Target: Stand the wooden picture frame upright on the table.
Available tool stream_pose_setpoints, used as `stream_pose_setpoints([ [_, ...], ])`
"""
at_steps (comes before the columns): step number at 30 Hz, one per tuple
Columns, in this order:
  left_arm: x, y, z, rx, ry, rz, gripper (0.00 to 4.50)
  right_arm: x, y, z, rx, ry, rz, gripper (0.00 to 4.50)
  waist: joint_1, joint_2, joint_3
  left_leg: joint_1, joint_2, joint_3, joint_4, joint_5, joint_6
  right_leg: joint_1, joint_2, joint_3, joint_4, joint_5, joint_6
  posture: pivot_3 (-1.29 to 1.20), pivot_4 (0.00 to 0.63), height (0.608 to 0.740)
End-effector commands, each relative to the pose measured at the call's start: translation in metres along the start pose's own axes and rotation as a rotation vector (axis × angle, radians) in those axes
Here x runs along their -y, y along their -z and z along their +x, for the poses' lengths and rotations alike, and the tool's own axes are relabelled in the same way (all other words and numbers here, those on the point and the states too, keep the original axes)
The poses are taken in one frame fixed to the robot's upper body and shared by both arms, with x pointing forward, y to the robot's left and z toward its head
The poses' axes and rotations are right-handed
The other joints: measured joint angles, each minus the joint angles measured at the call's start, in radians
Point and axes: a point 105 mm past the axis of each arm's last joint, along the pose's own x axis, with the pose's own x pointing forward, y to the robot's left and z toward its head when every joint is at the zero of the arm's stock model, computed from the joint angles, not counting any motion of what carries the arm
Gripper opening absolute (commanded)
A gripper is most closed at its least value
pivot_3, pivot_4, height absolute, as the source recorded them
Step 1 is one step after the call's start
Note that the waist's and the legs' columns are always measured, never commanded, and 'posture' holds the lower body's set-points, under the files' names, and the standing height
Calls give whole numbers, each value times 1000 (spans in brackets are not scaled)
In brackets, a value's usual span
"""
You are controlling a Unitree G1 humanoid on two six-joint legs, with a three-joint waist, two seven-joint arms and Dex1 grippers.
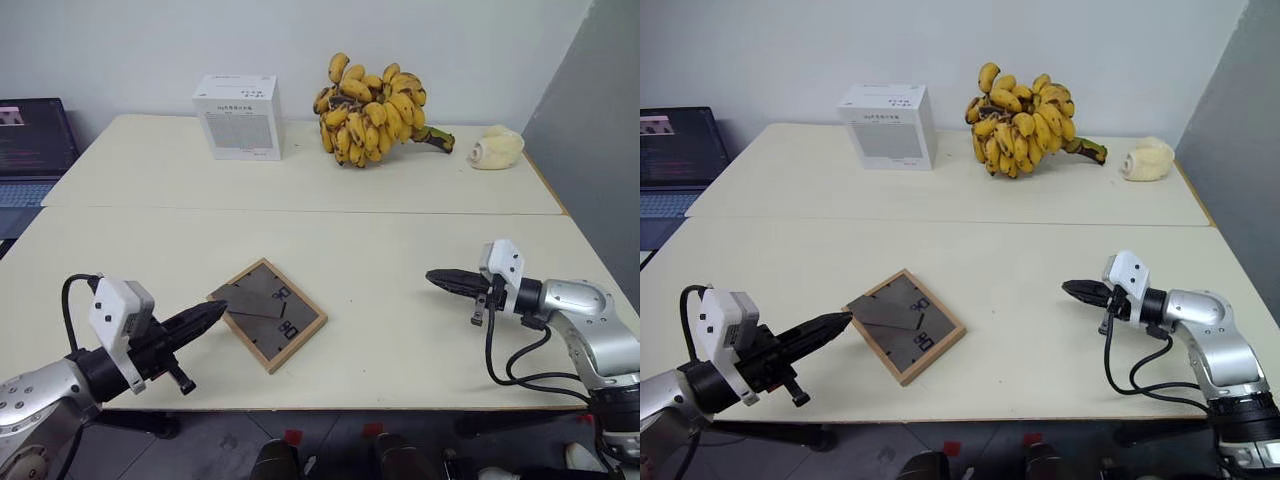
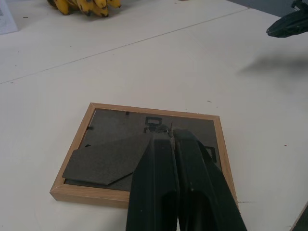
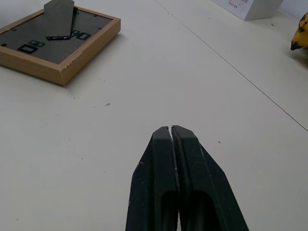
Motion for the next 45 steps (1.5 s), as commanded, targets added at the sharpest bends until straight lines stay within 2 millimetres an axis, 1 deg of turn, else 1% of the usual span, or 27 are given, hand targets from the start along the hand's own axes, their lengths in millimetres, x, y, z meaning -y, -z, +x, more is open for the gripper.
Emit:
stream_pose_setpoints([
  [1,1,-8,-2,15,-14,34,0,-1,-13,3,38,-4,-31,70,0,0,0,0,0,0,0,0,0,0,0,0,0,0,0,0,150,740],
  [5,-7,-9,-1,22,-69,23,0,-3,-9,5,35,1,-23,70,0,0,0,0,0,-1,0,0,0,0,0,-1,0,0,0,0,150,740],
  [9,-9,-9,-2,22,-90,24,0,-4,-8,6,34,-3,-26,70,0,0,0,0,0,-1,0,0,0,0,0,-1,0,0,0,0,150,740],
  [13,-11,-9,-3,36,-117,11,0,-1,-10,8,41,3,-32,70,1,0,0,0,0,-1,0,0,0,0,0,-1,0,0,0,0,150,740],
  [16,-18,-5,-4,24,-171,3,0,1,-9,8,41,10,-33,70,2,0,0,0,0,-2,0,0,0,0,0,-2,1,0,1,0,150,740],
  [21,-42,13,-13,9,-373,-45,0,1,-9,9,46,29,-26,70,2,0,0,0,0,-2,0,0,0,1,0,-2,1,1,1,0,150,740],
  [23,-55,28,-17,-17,-492,-69,0,-1,-7,9,45,30,-24,70,3,0,0,0,0,-2,0,0,0,1,0,-2,1,1,0,0,150,740],
  [25,-61,39,-19,-43,-559,-87,0,-2,-7,9,43,32,-22,70,5,0,0,0,0,-3,0,0,0,1,0,-2,1,1,0,0,150,740],
  [28,-64,54,-14,-59,-617,-152,0,-3,-7,11,46,38,-21,70,6,0,0,0,-1,-3,1,0,0,3,0,-2,1,1,1,0,150,740],
  [30,-64,59,-8,-61,-624,-177,0,-3,-8,12,50,42,-21,70,6,0,0,0,-1,-3,1,0,0,3,0,-2,1,1,1,0,150,740],
  [35,-61,69,19,-80,-584,-195,0,-3,-12,13,60,58,-18,70,8,0,0,0,-2,-5,2,0,0,4,0,-3,1,2,2,0,150,740],
  [38,-58,75,47,-90,-520,-211,0,-4,-13,12,61,75,-17,70,10,0,0,0,-2,-5,2,0,0,5,0,-3,1,3,1,0,150,740],
  [39,-58,76,54,-94,-504,-211,0,-4,-14,12,61,79,-18,70,10,0,0,0,-2,-5,2,0,0,5,0,-3,1,3,1,0,150,740],
  [41,-53,77,75,-99,-439,-203,0,-3,-15,12,66,91,-20,70,10,0,0,0,-3,-6,2,0,0,5,0,-3,1,3,1,0,150,740],
  [43,-47,73,95,-91,-373,-198,0,-3,-17,13,74,105,-18,70,11,0,0,0,-3,-6,2,0,0,5,0,-3,1,4,0,0,150,740],
  [45,-36,68,118,-87,-287,-180,0,-3,-18,14,81,117,-14,70,19,0,0,0,-3,-7,2,0,0,6,0,-4,1,4,0,0,150,740],
])
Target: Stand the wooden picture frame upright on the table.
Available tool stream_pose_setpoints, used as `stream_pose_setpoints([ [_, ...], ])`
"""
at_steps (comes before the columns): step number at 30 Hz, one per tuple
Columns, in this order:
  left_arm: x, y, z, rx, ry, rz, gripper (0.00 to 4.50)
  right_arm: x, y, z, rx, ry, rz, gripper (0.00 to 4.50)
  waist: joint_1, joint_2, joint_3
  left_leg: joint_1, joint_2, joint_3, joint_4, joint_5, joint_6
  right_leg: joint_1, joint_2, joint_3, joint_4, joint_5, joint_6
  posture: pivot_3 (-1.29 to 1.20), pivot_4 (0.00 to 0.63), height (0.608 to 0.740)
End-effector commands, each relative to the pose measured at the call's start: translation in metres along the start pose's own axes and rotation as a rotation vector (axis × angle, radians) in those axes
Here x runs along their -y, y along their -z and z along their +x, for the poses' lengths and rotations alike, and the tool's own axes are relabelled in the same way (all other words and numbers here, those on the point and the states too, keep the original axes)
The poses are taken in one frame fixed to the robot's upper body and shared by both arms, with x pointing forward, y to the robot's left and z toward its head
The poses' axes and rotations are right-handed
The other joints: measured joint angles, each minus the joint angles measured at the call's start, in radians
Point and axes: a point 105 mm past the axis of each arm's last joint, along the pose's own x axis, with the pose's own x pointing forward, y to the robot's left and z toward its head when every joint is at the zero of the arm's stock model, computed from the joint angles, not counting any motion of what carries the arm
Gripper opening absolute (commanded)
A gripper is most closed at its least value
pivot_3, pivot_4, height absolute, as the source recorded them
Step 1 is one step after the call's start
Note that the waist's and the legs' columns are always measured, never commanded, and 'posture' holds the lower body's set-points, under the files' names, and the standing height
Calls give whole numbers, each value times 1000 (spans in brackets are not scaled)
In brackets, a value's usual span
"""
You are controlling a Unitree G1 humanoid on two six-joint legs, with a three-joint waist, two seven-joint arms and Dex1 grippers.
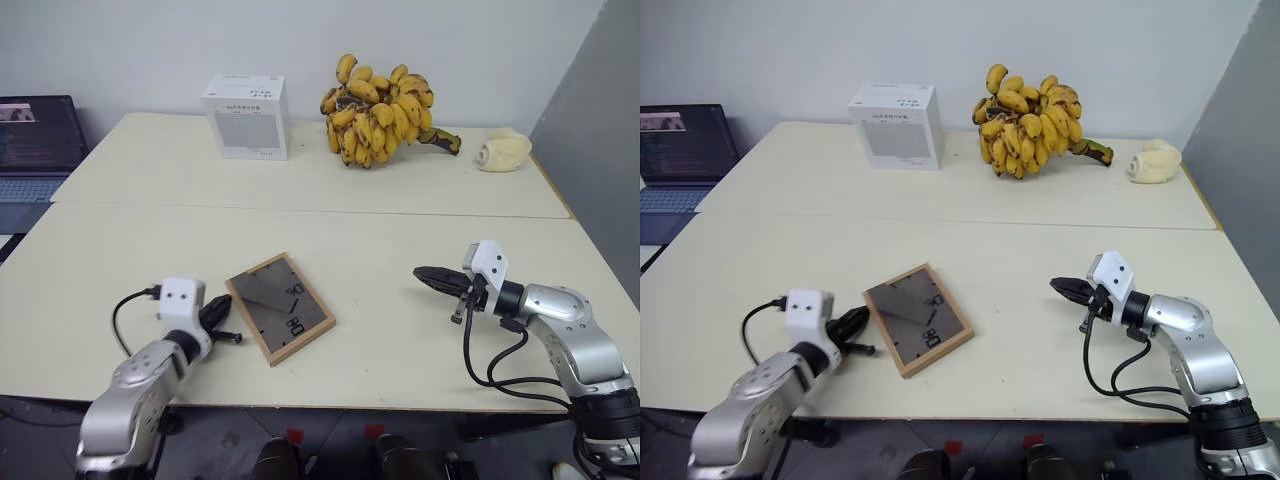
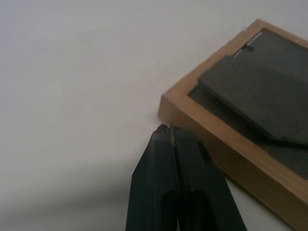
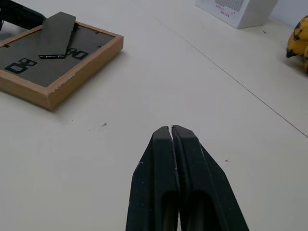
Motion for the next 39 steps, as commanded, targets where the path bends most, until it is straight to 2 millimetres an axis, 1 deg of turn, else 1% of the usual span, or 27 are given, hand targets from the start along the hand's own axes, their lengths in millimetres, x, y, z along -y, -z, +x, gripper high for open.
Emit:
stream_pose_setpoints([
  [1,42,-11,27,25,175,60,0,2,-16,-1,52,37,-32,70,7,0,0,0,-1,-1,0,0,0,0,0,0,0,0,0,0,150,740],
  [6,85,-20,52,32,340,113,0,0,-16,-1,59,71,-21,70,18,0,0,0,-4,0,2,0,0,2,-4,0,-1,1,2,0,150,740],
  [8,96,-22,57,27,383,141,0,0,-15,-3,58,88,-17,70,22,0,0,0,-6,-2,2,0,0,3,-5,-1,-1,1,3,0,150,740],
  [10,99,-24,58,18,410,167,0,0,-13,-5,52,99,-15,70,21,0,0,0,-7,-2,2,0,0,4,-6,-1,-1,1,3,0,150,740],
  [11,99,-25,57,15,418,175,0,0,-12,-6,50,103,-13,70,19,0,0,0,-7,-2,2,0,0,4,-6,-1,-1,1,3,0,150,740],
  [13,91,-25,53,-3,423,190,0,1,-9,-8,36,112,-12,70,18,0,0,0,-7,-2,1,0,0,4,-6,-1,-1,1,3,0,150,740],
  [16,71,-25,40,-62,430,229,0,2,-2,-11,5,121,-23,70,11,1,0,0,-7,-3,1,0,1,3,-6,-2,0,0,3,0,150,740],
  [19,48,-22,19,-178,458,246,0,6,7,-14,-31,139,-42,70,-1,1,0,0,-6,-3,1,0,1,3,-6,-2,0,0,3,0,150,740],
  [20,44,-21,13,-210,469,247,0,7,8,-15,-34,144,-41,70,-6,1,0,0,-7,-3,1,0,0,4,-6,-2,0,0,3,0,150,740],
  [22,45,-20,0,-260,528,253,0,10,9,-15,-32,150,-40,70,-10,1,0,0,-6,-3,1,0,0,4,-6,-2,0,-1,6,0,150,740],
  [24,54,-19,-12,-297,612,276,0,13,8,-13,-25,155,-43,70,-10,2,0,0,-7,-3,1,0,1,3,-6,-2,0,-1,6,0,150,740],
  [26,64,-17,-19,-320,675,293,0,15,6,-10,-15,157,-45,70,-10,2,1,0,-7,-3,1,0,1,3,-7,-2,-1,-1,6,0,150,740],
  [31,100,-8,-18,-387,799,287,0,16,-3,1,23,152,-51,70,-5,2,1,0,-7,-3,1,0,1,4,-7,-2,0,-1,6,0,150,740],
  [34,120,-8,-18,-391,880,328,0,17,-4,4,28,151,-54,70,-5,2,1,0,-7,-3,1,0,1,4,-7,-2,-1,-1,6,0,150,740],
  [36,125,-9,-14,-381,887,360,0,18,-4,5,27,152,-56,70,-5,2,1,-1,-7,-3,1,0,1,4,-7,-2,-1,-1,5,0,150,740],
  [39,121,-14,-10,-361,864,367,0,17,2,3,3,157,-70,70,-6,2,1,-1,-7,-3,1,0,1,3,-7,-2,-1,0,4,0,150,740],
])
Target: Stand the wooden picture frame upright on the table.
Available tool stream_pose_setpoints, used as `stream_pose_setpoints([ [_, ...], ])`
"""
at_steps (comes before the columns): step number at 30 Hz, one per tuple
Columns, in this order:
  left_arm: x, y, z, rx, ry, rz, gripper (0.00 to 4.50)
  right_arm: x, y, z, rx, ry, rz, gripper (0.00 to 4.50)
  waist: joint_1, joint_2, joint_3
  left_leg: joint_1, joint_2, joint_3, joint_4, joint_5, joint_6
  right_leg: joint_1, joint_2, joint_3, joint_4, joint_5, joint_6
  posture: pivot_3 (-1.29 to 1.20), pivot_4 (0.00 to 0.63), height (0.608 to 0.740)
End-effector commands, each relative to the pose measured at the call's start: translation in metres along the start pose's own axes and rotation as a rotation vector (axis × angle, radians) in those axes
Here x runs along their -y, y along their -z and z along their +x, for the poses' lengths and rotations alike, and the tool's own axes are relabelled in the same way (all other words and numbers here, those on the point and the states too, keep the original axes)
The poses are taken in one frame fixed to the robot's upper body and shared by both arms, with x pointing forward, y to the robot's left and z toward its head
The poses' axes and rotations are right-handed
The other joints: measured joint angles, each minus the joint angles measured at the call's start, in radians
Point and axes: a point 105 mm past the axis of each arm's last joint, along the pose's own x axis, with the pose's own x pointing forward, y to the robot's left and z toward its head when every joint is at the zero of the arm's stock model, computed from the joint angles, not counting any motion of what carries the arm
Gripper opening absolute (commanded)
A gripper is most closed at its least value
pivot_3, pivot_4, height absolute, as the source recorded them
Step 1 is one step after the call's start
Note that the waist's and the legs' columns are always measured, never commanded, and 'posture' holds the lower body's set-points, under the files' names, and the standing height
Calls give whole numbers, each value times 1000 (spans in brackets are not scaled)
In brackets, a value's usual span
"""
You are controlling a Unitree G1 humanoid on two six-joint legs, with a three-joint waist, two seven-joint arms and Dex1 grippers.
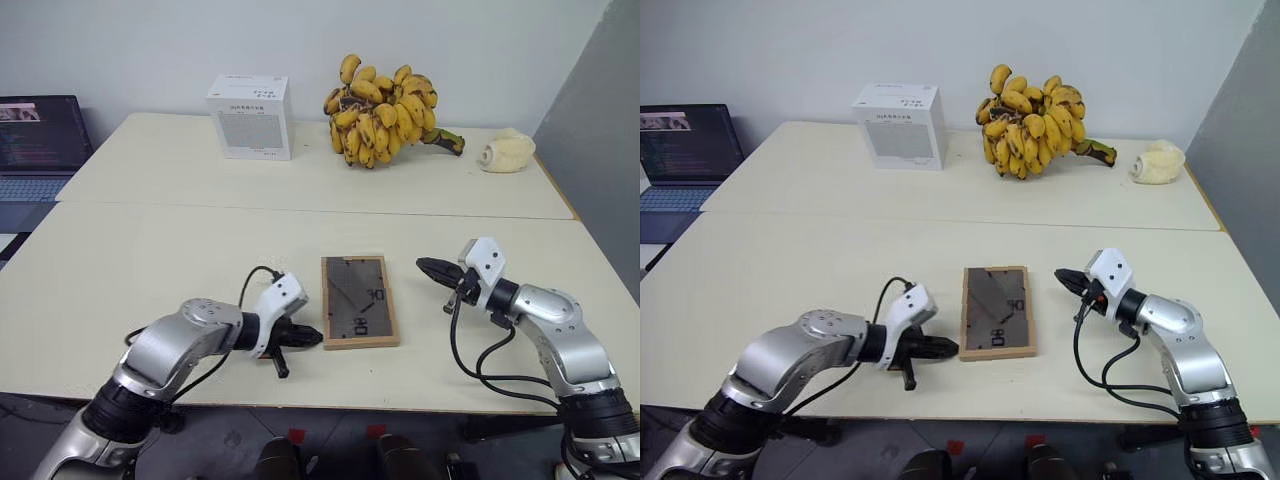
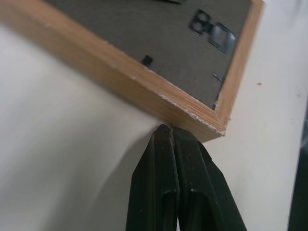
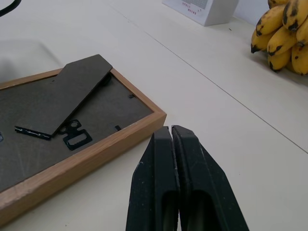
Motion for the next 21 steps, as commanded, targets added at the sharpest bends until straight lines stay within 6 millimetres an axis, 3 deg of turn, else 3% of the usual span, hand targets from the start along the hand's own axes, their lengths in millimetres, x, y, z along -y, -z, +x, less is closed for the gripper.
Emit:
stream_pose_setpoints([
  [1,-5,-13,-7,45,-39,62,0,4,-3,-4,3,19,-72,70,-1,0,0,0,0,0,0,0,0,0,0,0,0,0,0,0,150,740],
  [7,-35,-8,-37,111,-197,-32,0,4,26,-18,-120,23,-173,70,-2,0,0,0,0,0,0,0,0,0,0,0,0,-1,1,0,150,740],
  [12,-33,-9,-52,153,-155,-173,0,7,31,-21,-142,19,-184,70,-4,0,0,0,0,0,0,0,0,0,0,0,0,-1,1,0,150,740],
  [13,-28,-11,-54,167,-111,-218,387,8,32,-20,-146,13,-189,0,-4,0,0,0,0,0,0,0,0,0,0,0,0,-1,1,0,150,740],
  [16,-12,-21,-60,199,26,-311,972,6,33,-17,-152,-11,-203,0,-4,0,0,0,0,0,0,0,0,0,0,0,0,-1,2,0,150,740],
  [21,-17,-22,-64,219,1,-364,2098,6,31,-15,-148,-27,-208,0,-4,0,0,0,0,-1,0,0,0,0,0,-1,1,-1,2,0,150,740],
])
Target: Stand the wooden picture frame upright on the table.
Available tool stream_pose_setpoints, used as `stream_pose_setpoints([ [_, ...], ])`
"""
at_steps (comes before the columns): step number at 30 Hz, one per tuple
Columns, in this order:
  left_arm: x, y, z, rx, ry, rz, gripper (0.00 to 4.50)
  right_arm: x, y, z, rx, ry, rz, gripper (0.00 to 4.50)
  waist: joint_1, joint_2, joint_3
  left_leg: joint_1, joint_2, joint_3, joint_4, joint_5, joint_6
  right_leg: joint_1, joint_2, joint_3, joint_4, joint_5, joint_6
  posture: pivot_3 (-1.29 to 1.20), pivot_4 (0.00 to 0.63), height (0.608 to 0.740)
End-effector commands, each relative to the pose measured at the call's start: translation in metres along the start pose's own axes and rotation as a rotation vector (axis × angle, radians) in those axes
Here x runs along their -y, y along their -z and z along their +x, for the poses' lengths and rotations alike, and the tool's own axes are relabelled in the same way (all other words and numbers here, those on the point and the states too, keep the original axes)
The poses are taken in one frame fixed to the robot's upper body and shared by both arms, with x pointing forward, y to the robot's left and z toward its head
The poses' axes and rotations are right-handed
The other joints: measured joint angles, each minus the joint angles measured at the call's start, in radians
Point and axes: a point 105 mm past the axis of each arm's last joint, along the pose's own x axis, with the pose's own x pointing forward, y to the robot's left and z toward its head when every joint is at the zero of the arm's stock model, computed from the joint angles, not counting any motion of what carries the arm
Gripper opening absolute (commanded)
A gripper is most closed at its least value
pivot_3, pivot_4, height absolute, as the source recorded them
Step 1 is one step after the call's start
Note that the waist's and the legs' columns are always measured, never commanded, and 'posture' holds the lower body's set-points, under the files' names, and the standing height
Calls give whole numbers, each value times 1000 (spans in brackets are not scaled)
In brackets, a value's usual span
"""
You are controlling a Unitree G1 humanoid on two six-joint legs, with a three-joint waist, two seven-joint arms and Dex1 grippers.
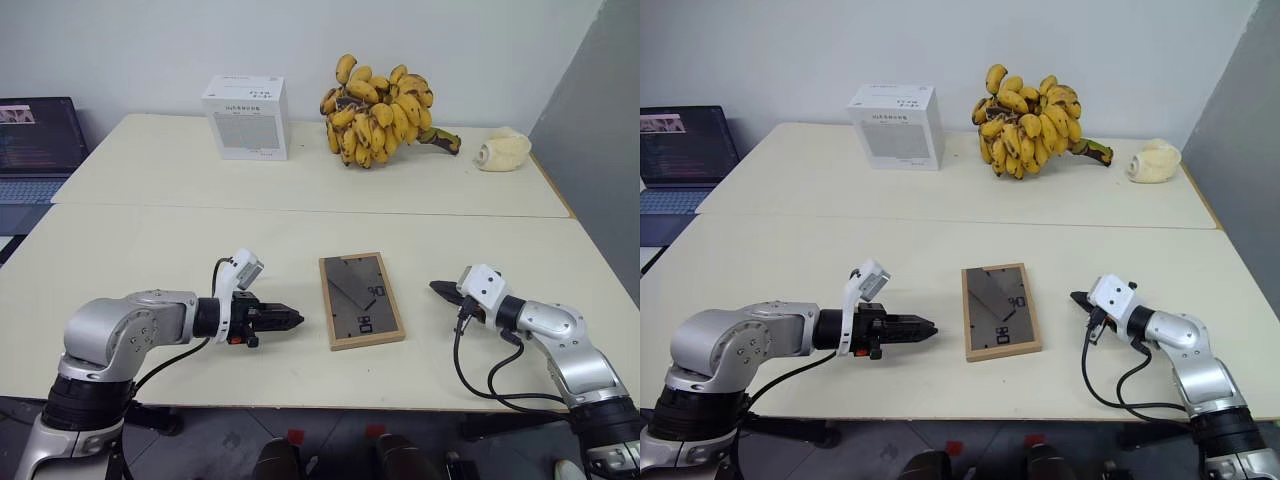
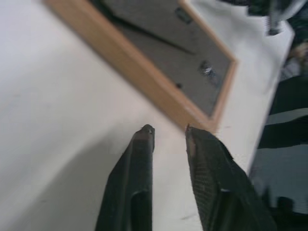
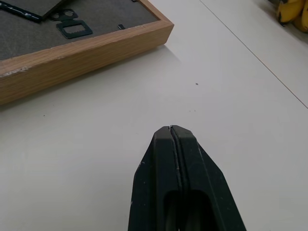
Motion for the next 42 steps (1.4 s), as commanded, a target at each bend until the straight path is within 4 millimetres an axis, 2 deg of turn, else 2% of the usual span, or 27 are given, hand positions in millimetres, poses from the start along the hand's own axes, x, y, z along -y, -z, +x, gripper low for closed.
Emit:
stream_pose_setpoints([
  [1,2,-10,-5,48,-4,-11,2281,8,-11,-2,29,5,-45,0,0,0,0,0,0,0,0,0,0,0,0,0,0,0,-1,0,150,740],
  [6,5,-12,-4,57,10,-37,3481,9,-11,-3,26,1,-48,0,0,0,0,0,0,0,0,0,0,0,0,0,0,1,-1,0,150,740],
  [11,5,-9,0,26,21,-75,4440,11,-12,-4,23,0,-54,0,1,0,0,0,0,-1,0,0,0,0,0,0,0,1,-1,0,150,740],
  [16,1,-8,16,-1,79,-290,4440,4,-9,0,-1,-20,-116,0,3,0,0,0,-1,-1,1,0,0,1,0,-1,1,0,-1,0,150,740],
  [19,-3,-4,26,-5,80,-352,4440,-2,-7,7,-7,-36,-161,0,1,0,0,0,-1,-2,2,0,0,1,0,-2,0,1,0,0,150,740],
  [25,-4,6,53,-55,80,-426,4440,-10,-3,33,-25,-38,-225,0,-4,0,0,1,0,-2,2,0,0,1,0,-2,2,1,-2,0,150,740],
  [35,-9,6,50,-88,46,-450,4440,-20,-4,49,-16,-37,-255,0,-2,1,-1,1,-1,-4,3,0,0,3,0,-3,1,2,-1,0,150,740],
  [42,-5,-3,59,-77,66,-450,4440,-28,-31,72,60,-11,-226,0,-2,1,-1,2,-1,-5,3,1,-1,4,0,-3,2,2,-1,0,150,740],
])
